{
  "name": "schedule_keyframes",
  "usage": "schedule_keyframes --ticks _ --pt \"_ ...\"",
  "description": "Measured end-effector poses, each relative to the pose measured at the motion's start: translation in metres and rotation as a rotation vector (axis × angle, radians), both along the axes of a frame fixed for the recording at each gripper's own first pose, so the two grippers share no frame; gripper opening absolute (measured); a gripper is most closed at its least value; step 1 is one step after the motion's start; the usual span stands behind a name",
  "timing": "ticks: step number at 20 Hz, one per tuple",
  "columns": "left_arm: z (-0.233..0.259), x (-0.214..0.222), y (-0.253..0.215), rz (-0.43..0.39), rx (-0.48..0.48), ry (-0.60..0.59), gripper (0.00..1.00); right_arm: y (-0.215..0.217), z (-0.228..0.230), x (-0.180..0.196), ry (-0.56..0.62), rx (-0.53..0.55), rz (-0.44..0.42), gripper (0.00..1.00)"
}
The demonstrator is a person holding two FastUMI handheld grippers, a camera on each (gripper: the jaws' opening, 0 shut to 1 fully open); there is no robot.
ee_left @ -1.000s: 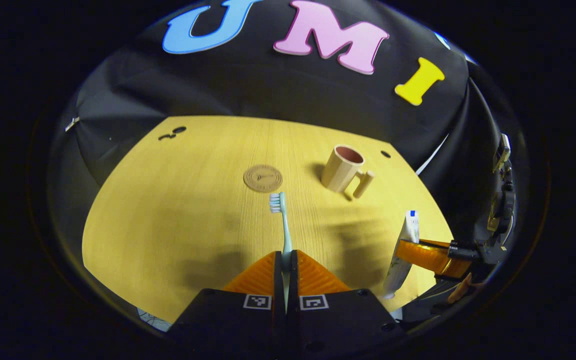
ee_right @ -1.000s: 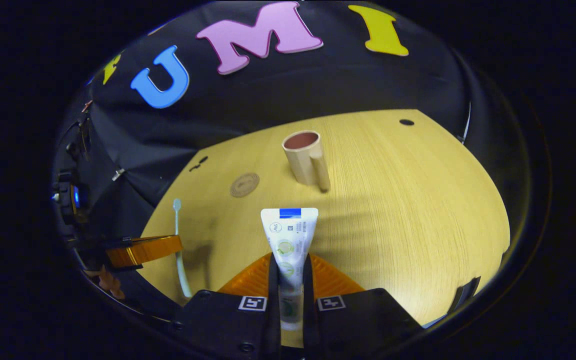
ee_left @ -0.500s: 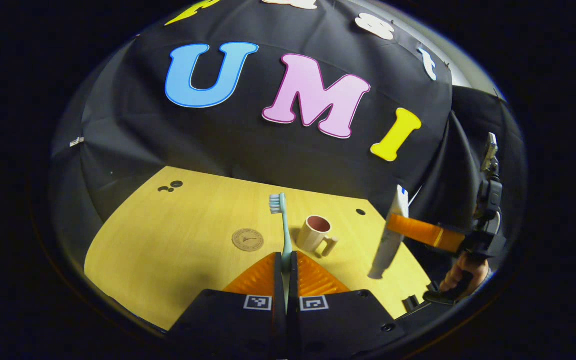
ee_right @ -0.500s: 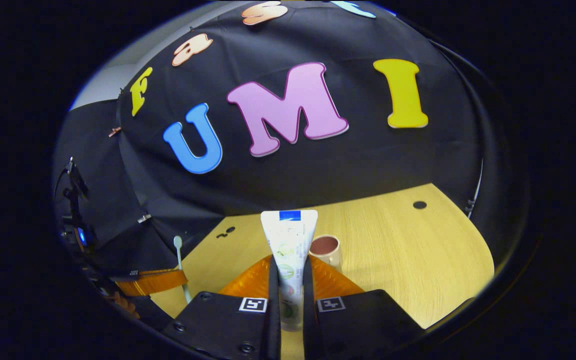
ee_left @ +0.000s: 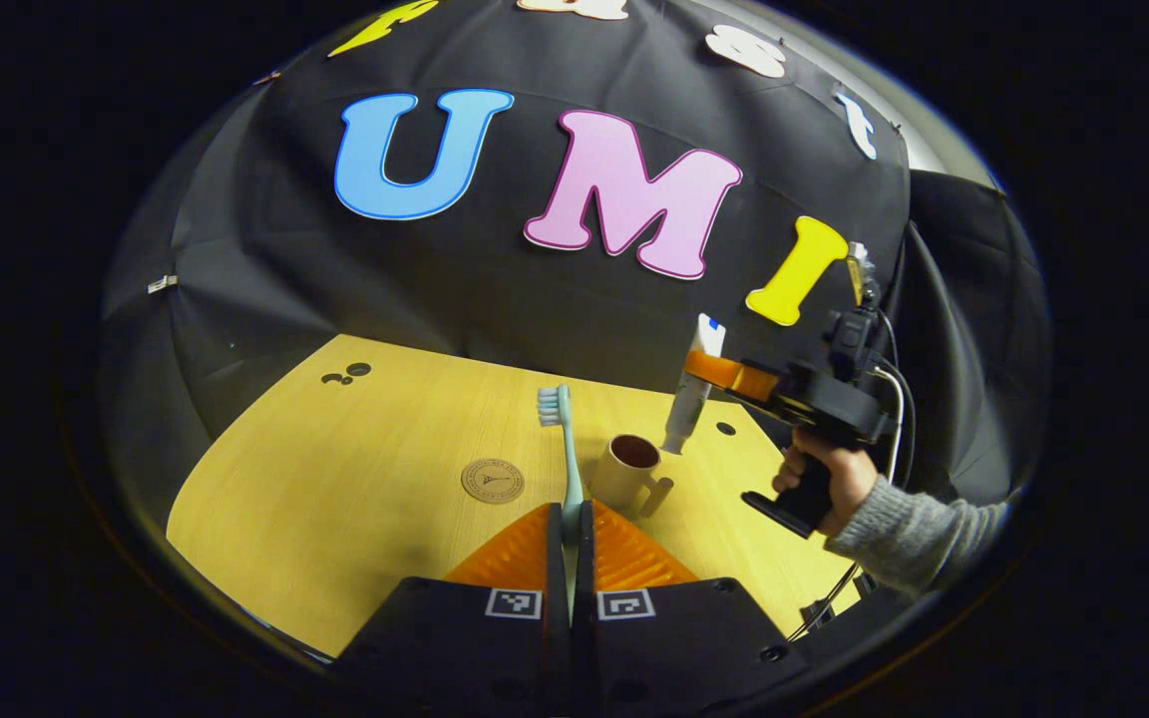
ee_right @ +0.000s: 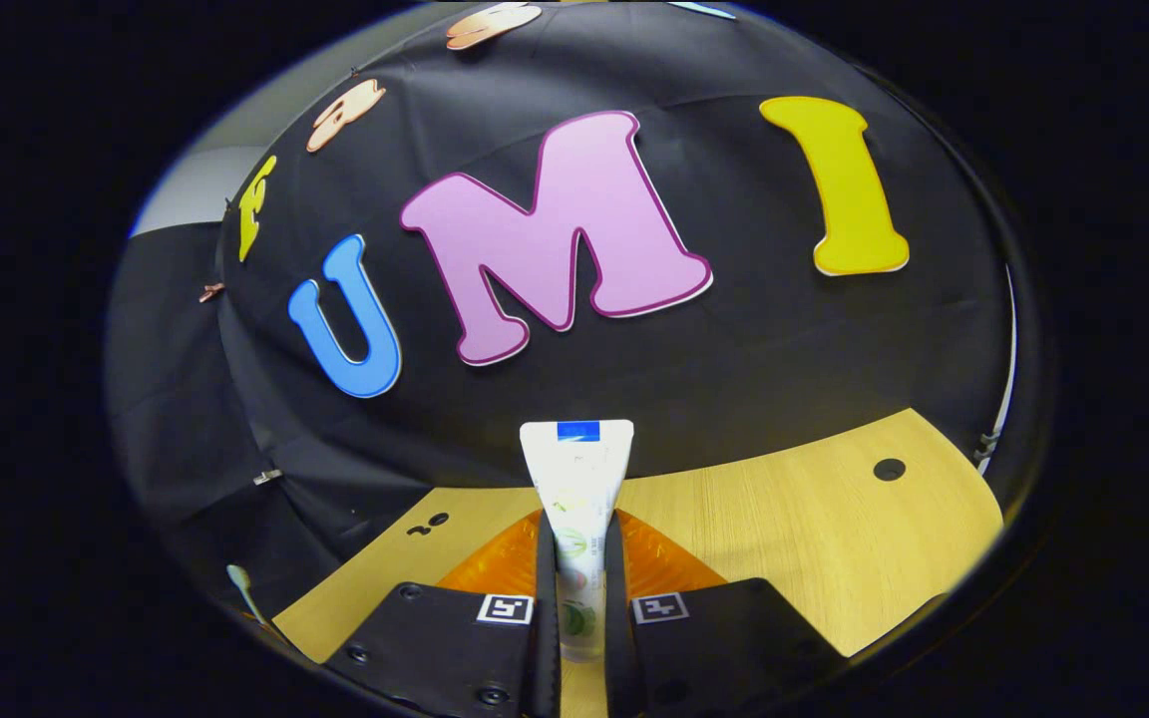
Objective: Put the toothbrush and toothpaste on the desktop into the cup, then pick up the cup and place it on the coaster on the desktop.
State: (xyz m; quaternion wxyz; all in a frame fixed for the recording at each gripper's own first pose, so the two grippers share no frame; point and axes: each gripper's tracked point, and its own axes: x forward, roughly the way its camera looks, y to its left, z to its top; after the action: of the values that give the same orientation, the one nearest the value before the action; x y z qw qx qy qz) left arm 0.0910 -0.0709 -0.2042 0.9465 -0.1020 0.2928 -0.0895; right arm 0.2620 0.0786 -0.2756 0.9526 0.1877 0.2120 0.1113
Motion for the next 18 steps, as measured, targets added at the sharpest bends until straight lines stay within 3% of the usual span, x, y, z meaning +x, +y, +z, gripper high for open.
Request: schedule_keyframes --ticks 4,8,14,15,16,18 --pt "-0.006 0.017 -0.008 0.033 -0.005 -0.012 0.06 0.003 -0.052 0.027 0.038 -0.034 0.012 0.21" --pt "-0.002 0.048 -0.024 0.059 -0.036 -0.06 0.06 0.005 -0.08 0.032 0.062 -0.054 0.045 0.21" --pt "-0.003 0.141 -0.064 0.092 -0.133 -0.168 0.06 0.011 -0.113 0.027 0.093 -0.059 0.082 0.21" --pt "-0.007 0.158 -0.07 0.102 -0.146 -0.182 0.06 0.011 -0.118 0.025 0.099 -0.061 0.085 0.15" --pt "-0.013 0.172 -0.075 0.111 -0.157 -0.19 0.06 0.009 -0.124 0.022 0.108 -0.059 0.087 0.21" --pt "-0.026 0.197 -0.083 0.124 -0.182 -0.196 0.06 0.01 -0.13 0.018 0.118 -0.031 0.09 0.22"
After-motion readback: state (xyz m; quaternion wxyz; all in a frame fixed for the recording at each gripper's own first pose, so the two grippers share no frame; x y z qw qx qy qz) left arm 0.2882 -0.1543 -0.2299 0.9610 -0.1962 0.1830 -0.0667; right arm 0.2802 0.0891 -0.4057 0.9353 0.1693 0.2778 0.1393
